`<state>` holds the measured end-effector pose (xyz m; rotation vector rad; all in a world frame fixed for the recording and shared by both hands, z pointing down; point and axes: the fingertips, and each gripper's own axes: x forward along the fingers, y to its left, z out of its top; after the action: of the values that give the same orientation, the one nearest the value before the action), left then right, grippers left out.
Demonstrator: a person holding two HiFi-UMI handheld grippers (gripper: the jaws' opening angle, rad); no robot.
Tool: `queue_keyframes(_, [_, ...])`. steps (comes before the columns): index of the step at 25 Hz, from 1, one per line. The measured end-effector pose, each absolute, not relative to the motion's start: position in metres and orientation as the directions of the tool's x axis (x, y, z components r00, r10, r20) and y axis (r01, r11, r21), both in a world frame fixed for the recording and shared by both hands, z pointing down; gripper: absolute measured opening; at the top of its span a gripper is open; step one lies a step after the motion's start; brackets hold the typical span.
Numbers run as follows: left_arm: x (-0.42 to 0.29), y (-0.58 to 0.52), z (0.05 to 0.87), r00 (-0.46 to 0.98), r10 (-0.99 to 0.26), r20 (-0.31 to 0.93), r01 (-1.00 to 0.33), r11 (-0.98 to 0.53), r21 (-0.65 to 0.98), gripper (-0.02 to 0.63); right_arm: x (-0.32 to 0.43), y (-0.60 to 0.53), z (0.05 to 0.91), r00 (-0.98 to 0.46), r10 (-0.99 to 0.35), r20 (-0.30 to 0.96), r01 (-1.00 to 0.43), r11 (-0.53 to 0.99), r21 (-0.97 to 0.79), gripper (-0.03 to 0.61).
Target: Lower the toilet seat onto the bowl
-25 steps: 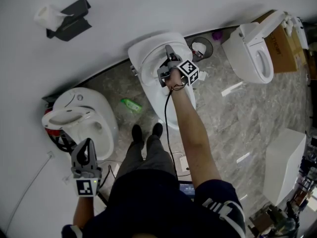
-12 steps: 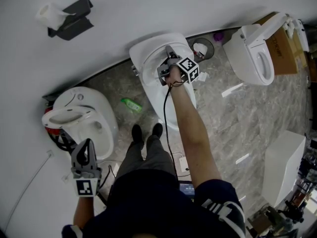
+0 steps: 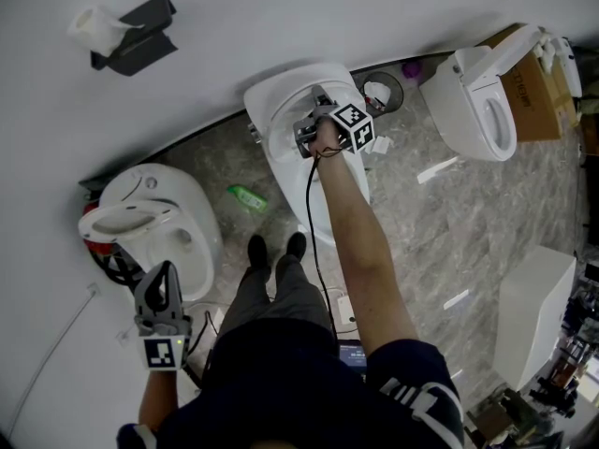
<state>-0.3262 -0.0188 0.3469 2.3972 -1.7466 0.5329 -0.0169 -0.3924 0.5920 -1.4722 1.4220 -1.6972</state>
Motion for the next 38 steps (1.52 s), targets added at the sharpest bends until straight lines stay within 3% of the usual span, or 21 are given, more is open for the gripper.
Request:
queue_keyframes(13, [-0.337,-0.015,0.349,0.256,-0.898,0.358,-0.947,-0.307,-0.092,0.025,-0.019,-0.393,0.592,-0.280,-0.843,0.459,-0.282,-0.384,-0.879,0.147])
queue_keyframes(38, [-0.341,-0.017,0.348,0.261,-0.901,0.347,-0.946,-0.310,-0.094,0.025,-0.016,-0.383,0.580,-0.311,-0.872,0.378,-0.222,-0.319,-0.921,0.086])
